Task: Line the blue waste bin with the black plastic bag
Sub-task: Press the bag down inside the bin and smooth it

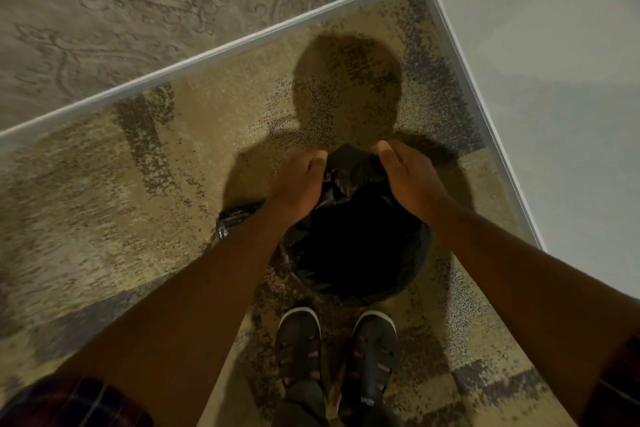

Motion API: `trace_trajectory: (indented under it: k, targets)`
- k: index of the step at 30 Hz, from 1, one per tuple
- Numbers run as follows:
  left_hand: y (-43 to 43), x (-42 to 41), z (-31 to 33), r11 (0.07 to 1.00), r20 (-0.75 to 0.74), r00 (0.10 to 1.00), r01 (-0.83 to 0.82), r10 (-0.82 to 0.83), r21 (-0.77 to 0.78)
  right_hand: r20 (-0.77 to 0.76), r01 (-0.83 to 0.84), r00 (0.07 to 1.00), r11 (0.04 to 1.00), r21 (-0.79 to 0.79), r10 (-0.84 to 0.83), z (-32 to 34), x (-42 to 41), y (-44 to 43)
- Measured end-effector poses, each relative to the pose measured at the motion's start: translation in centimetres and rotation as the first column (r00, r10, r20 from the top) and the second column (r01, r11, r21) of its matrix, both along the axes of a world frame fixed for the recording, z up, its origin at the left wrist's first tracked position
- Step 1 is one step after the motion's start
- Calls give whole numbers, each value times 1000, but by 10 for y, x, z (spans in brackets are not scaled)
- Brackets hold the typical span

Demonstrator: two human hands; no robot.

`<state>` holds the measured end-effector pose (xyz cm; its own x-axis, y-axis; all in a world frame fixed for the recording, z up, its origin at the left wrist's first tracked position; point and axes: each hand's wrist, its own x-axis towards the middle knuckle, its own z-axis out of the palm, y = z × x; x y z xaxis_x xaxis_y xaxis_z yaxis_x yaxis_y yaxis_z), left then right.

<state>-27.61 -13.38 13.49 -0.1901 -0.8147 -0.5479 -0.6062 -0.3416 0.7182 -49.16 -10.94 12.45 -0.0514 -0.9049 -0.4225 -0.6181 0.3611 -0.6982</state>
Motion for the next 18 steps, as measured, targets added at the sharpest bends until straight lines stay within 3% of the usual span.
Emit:
trace_trajectory:
  k: [4, 7, 9, 11, 13, 15, 17, 18]
  targets:
    - [5, 9, -4, 936, 6, 994, -109, 114, 335, 8, -46, 999, 972, 229, 46, -9, 7, -4]
    - [7, 13, -10, 907, 11, 990, -133, 141, 400, -38, -66, 996, 963, 263, 79, -14, 12, -9]
    - [10, 15, -13, 908, 4, 983, -170, 182, 384, -50, -55, 997, 979, 198, 66, -15, 15, -9]
    - [15, 15, -13, 910, -3, 976, -202, 218, 362, -97, 13, 995, 1000, 4, -12, -16, 15, -2]
    - [21, 15, -10, 937, 8, 966, -253, 259, 241, -129, 103, 983, 971, -217, -133, -10, 15, 7]
    - [26, 18, -4, 961, 111, 958, -255, 266, -103, -109, 145, 974, 913, -380, -200, 1, 15, 17]
    - [31, 23, 3, 860, 181, 924, -225, 338, -459, -104, 114, 978, 882, -457, -180, 12, 16, 32]
    - [36, 24, 7, 808, 150, 924, -219, 352, -547, -107, 69, 986, 893, -444, -130, 15, 18, 41]
